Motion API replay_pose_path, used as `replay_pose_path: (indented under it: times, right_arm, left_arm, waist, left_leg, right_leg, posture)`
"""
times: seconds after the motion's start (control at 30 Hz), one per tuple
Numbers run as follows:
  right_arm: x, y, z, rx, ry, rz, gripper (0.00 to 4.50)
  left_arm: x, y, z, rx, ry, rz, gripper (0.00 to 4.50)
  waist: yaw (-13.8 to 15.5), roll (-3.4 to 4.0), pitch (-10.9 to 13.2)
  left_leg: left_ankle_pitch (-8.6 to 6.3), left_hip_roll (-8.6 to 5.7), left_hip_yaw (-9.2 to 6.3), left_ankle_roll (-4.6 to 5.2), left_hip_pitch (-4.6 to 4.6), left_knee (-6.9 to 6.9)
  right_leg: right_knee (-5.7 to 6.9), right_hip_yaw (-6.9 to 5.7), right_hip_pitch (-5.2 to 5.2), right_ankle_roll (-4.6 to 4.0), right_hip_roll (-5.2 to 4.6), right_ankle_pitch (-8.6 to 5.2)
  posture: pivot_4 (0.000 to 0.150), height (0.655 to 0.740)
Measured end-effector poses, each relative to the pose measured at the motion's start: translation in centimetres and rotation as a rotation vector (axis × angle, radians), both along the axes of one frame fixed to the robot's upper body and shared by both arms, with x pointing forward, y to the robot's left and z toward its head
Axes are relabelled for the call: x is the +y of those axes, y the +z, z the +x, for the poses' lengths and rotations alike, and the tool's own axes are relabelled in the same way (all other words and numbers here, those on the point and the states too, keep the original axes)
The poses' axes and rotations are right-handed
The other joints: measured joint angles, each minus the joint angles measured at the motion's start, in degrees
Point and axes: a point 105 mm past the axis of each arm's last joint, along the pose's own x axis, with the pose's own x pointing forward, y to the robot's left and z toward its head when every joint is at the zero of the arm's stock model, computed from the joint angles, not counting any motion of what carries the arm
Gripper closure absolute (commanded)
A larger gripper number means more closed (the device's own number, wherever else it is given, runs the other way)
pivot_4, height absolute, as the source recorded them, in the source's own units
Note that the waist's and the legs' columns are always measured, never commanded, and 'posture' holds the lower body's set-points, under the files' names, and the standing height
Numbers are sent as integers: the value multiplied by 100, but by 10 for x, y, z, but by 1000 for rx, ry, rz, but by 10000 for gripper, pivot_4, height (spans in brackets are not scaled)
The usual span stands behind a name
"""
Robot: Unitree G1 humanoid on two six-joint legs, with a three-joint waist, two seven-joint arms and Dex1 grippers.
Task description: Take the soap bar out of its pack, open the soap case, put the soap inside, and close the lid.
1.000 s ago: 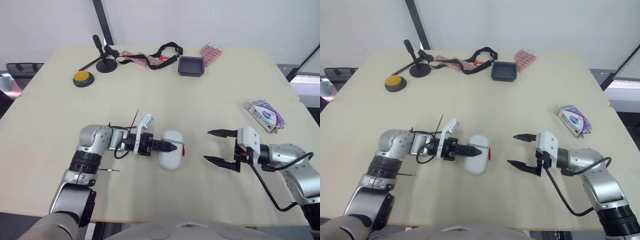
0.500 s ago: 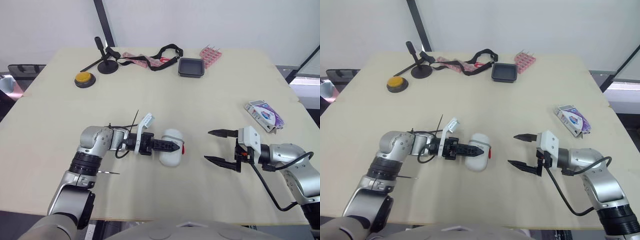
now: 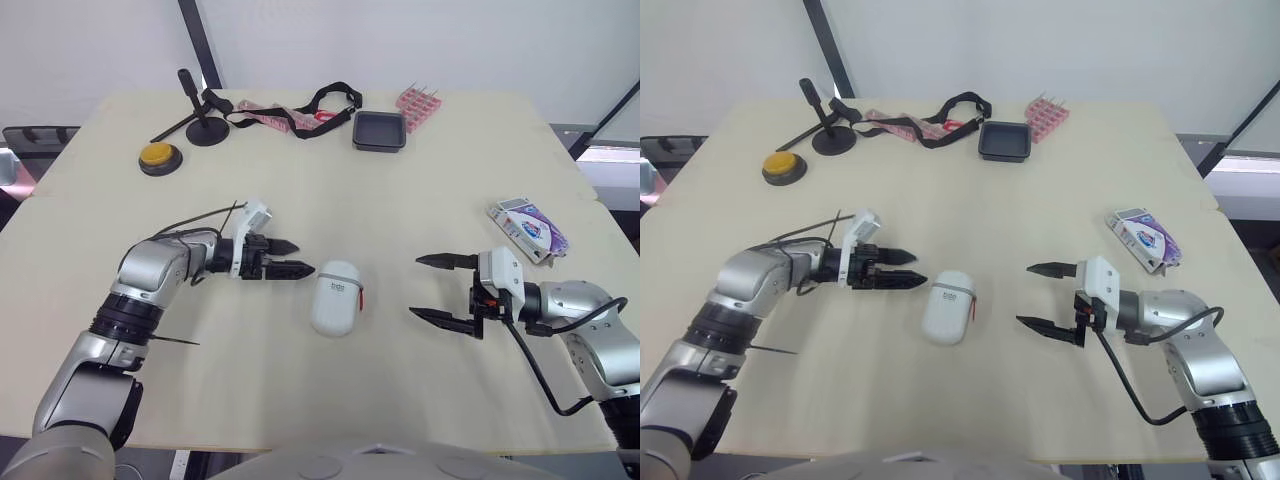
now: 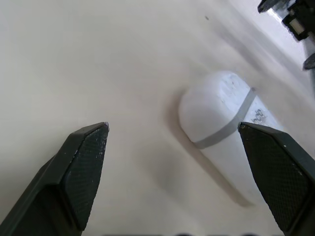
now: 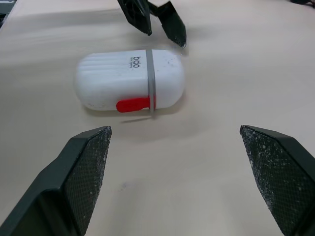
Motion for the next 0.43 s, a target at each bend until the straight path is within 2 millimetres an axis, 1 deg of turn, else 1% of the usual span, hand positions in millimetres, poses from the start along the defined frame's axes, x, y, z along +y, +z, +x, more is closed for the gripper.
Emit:
replay_pose_path:
  times: [0.13,0.27,0.33,0.43]
  right_arm:
    - [-12,-4,2,-7,-90,7,0]
    - [-18,-20,2,18,-186,42,0]
    - [-19,-23,4,18,-220,58,0]
    - [-19,-22,7,1,-267,97,0]
  left_arm:
    - [14,2,4,-206,92,-6,168]
    - [28,-13,1,-311,187,54,168]
    - [31,-19,-1,-358,209,87,168]
    - [30,-22,0,-408,262,89,168]
  waist:
    - [11,-2,-1]
    - [5,-2,-1]
    - [-11,-1,0]
    - [-11,-2,0]
  left_leg:
    - [-3,2,-21,-4,-17,2]
    - [-10,3,-24,4,-14,10]
    - [-18,3,-24,22,-11,12]
    - [-16,3,-23,26,-2,17]
  right_leg:
    - [-2,-13,0,1,0,0]
    - [-4,-19,0,1,-2,-1]
    - [-1,-17,0,0,-3,-1]
    - [16,-12,0,-4,-4,-3]
  posture:
    - [1500,7400]
    - [1500,7400]
    - [1500,7400]
    - [1500,7400]
